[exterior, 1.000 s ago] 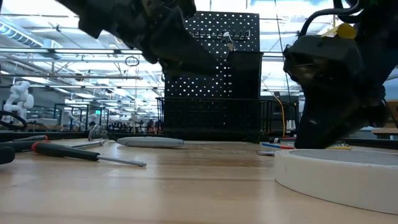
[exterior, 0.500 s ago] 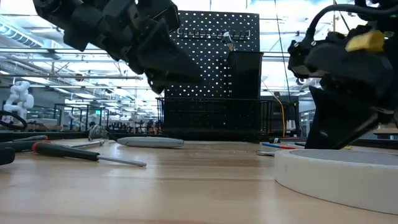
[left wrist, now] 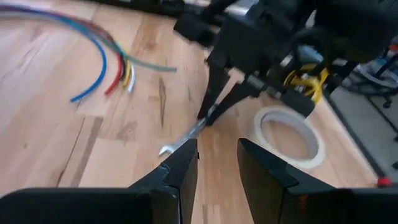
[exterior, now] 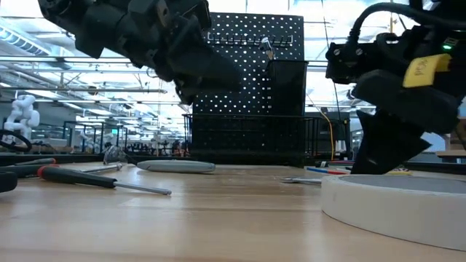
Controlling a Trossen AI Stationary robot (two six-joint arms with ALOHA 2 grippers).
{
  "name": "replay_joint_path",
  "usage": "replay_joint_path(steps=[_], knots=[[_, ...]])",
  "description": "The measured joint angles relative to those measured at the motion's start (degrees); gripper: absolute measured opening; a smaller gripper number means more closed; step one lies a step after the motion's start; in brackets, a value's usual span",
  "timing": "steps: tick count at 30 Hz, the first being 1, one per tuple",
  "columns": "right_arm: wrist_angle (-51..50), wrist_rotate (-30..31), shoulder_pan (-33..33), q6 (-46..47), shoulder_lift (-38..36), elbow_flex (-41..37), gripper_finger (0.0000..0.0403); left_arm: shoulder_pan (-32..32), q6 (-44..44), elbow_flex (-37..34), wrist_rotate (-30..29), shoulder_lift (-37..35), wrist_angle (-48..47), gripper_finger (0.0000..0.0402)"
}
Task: Hang tools onto peg board
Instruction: Put the wrench into the black bin on the pegboard
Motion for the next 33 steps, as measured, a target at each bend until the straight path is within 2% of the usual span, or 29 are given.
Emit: replay_joint_path(steps=[7,10,28,33], knots=[[0.5,-2.1,-0.9,1.6,-4.8,-0.5,0.0021,0.0,-1.1,0.0,0.5,0.0,5.1,0.0116],[0.9,-2.4,-1.4,1.4,-6.5,-0.5,0.0006,0.0,-1.1,0.0,0.5,0.3,5.7,0.0116],[6.7,-2.4,-2.1,0.9,-6.6,-3.9,0.0001,-1.9,-2.6,0.0,0.7,2.6,5.5,0.0116],[7.3,-3.4,-2.1,-0.6,-6.4,-4.0,0.0025,-2.0,-3.0,0.0,0.7,2.6,5.5,0.0116]])
